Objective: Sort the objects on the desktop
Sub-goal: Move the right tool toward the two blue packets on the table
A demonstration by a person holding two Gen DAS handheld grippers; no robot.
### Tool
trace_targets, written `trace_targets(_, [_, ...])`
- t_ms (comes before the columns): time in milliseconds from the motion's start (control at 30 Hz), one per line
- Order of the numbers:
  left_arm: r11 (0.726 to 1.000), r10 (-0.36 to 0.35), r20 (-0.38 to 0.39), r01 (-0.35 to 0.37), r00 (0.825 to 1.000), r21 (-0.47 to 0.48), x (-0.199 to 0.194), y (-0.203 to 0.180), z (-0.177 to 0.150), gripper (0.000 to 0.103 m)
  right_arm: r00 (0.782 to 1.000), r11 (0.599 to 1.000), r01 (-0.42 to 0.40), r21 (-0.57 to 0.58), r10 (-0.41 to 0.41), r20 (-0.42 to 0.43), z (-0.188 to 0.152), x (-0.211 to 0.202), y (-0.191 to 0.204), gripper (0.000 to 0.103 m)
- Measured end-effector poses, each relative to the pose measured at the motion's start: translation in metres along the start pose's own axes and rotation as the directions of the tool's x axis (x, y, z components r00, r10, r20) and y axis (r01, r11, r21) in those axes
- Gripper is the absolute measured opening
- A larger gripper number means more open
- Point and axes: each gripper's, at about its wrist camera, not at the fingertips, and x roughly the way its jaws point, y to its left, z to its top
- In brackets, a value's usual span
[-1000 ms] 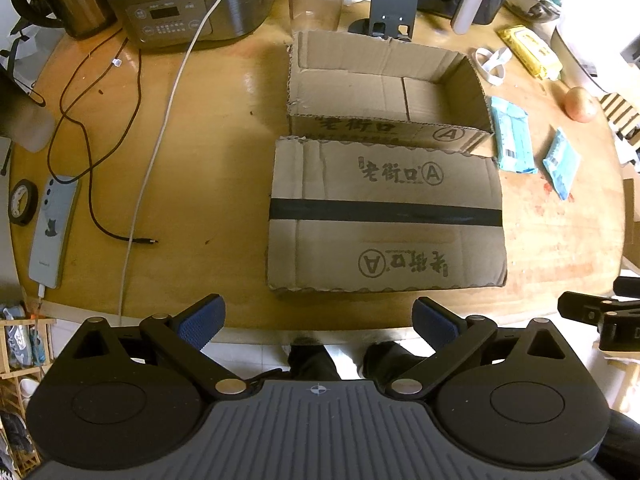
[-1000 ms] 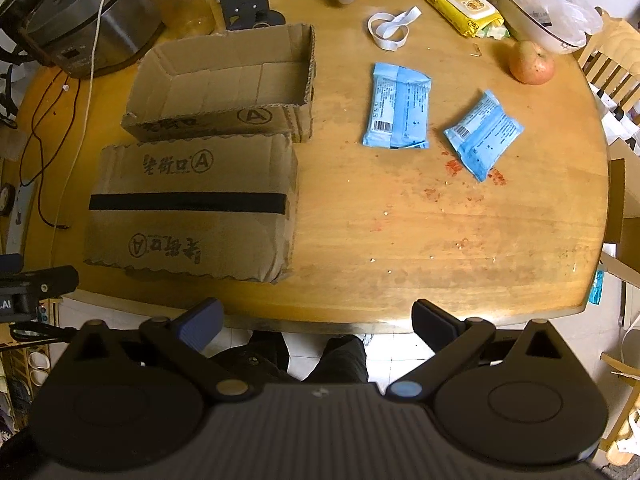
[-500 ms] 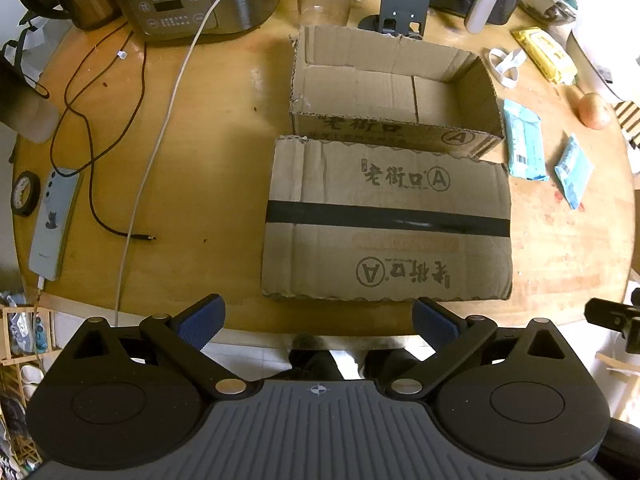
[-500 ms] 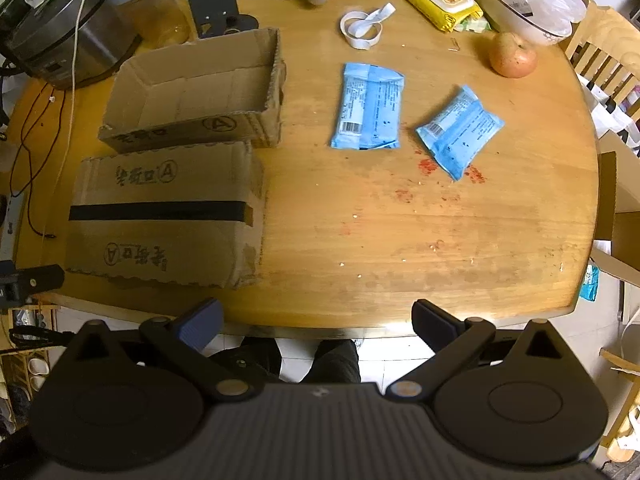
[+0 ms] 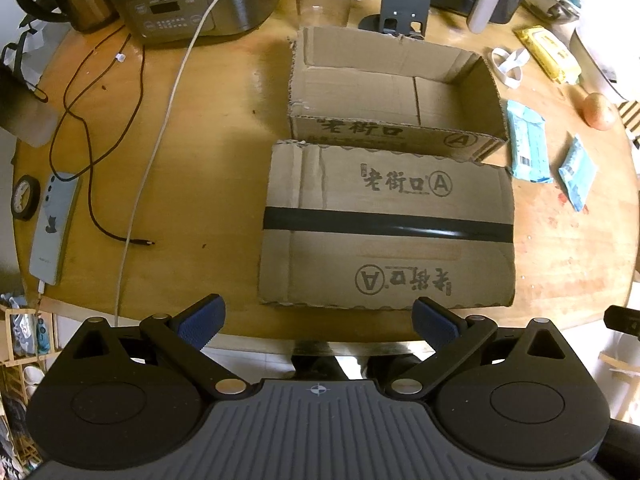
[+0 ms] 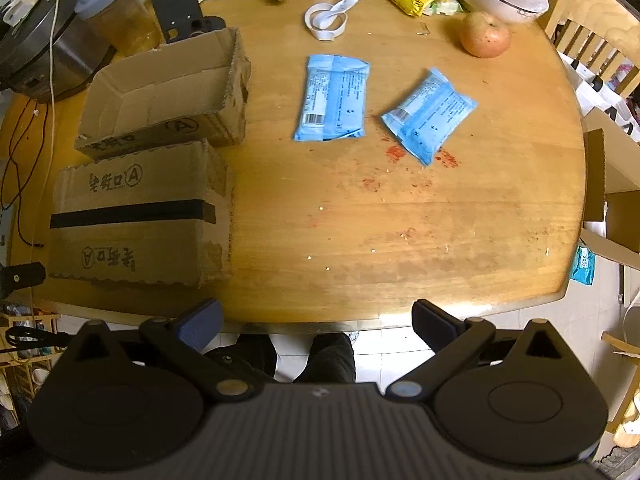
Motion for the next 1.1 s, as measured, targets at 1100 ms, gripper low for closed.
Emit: trace_targets(1100, [0.986, -0.024, 0.000, 0.024, 1.000, 0.163, 0.004, -0.071, 0.007, 0.103, 0.999, 0.986, 0.008, 0.168, -0.013, 0.030, -0.025, -0.008, -0.058, 0.103])
